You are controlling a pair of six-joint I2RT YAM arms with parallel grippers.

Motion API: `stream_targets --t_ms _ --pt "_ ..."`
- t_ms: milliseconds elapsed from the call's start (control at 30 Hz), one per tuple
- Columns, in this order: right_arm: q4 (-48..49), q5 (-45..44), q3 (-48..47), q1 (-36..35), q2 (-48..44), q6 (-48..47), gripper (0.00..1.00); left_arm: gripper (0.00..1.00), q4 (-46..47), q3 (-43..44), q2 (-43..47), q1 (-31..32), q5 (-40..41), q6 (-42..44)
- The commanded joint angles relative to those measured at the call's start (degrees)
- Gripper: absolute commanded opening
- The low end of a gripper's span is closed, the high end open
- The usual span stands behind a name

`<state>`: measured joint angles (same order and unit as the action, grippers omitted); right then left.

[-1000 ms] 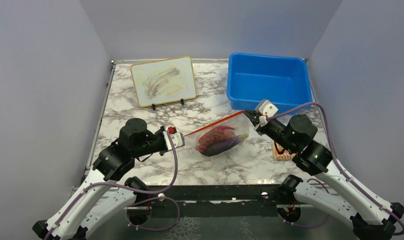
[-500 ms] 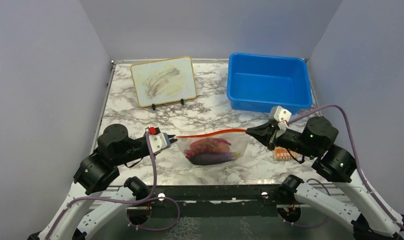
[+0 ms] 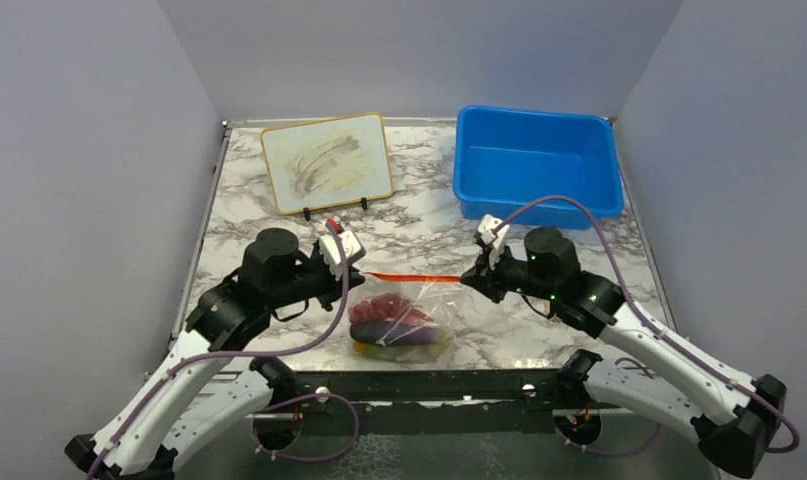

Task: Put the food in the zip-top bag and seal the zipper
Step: Place the zipper food storage bag at the center of the board.

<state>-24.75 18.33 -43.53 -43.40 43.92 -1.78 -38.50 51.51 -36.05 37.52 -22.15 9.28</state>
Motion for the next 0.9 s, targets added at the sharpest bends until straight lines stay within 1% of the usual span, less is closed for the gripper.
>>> stream_targets --t_ms 0,67,167,233,267,300,400,433,500,533,567,600,667,733,800,867 --pt "15.18 -9.37 3.17 0.33 4.83 -1.22 0.01 0.0 4.94 -1.41 -6.01 -0.22 9.96 -7.53" --pt "19.29 -9.26 2.78 0.33 7.81 -2.91 0.01 0.0 5.1 -1.36 -9.13 -0.2 13.18 -8.35" --pt "21.58 -10.98 0.95 0.33 12.46 -4.69 0.01 0.0 5.01 -0.95 -12.56 -0.25 17.97 -8.58" --pt "23.09 -12.57 0.32 0.42 14.88 -4.89 0.04 0.0 5.14 -0.62 -13.84 -0.28 20.96 -8.69" --pt "23.96 -13.28 0.22 0.42 15.49 -4.77 0.08 0.0 5.13 -0.46 -14.35 -0.28 22.27 -8.67" --pt "24.76 -13.73 0.08 0.5 15.82 -4.52 0.16 0.0 5.18 -0.24 -14.8 -0.33 23.52 -8.66" --pt "26.11 -14.57 -0.89 0.51 15.7 -3.94 0.45 0.01 5.27 -0.03 -16.2 -0.35 26.79 -8.64" --pt "26.19 -15.33 -1.22 0.51 15.42 -3.33 0.53 0.02 5.26 0.15 -16.68 -0.42 27.83 -8.7" --pt "25.77 -16.4 -1.83 0.51 14.59 -2.41 0.65 0.08 5.27 0.34 -17.33 -0.43 30.18 -9.19" --pt "25.35 -16.74 -2.04 0.51 13.97 -1.82 0.73 0.12 5.28 0.47 -17.6 -0.5 31.68 -9.66" --pt "24.88 -17.01 -2.31 0.51 13.22 -1.33 0.83 0.16 5.3 0.62 -17.71 -0.47 32.66 -9.97" --pt "24.32 -17.24 -2.35 0.51 12.48 -0.71 0.88 0.21 5.35 0.8 -17.81 -0.51 33.52 -10.11" --pt "22.99 -16.66 -2.49 0.51 10.5 0.15 0.94 0.34 5.36 1.32 -17.81 -0.56 35.23 -10.5" --pt "22.34 -15.71 -2.23 0.55 8.3 1.67 0.97 0.45 5.4 2.13 -17.68 -0.56 36.43 -10.74" --pt "22.17 -15.58 -2.07 0.53 6.17 3.76 0.97 0.52 5.48 3.16 -17.68 -0.54 37.36 -11.26" --pt "21.48 -16.55 -2.41 0.51 4.56 6.14 0.98 0.57 5.52 4.62 -17.73 -0.6 38.39 -12.24"
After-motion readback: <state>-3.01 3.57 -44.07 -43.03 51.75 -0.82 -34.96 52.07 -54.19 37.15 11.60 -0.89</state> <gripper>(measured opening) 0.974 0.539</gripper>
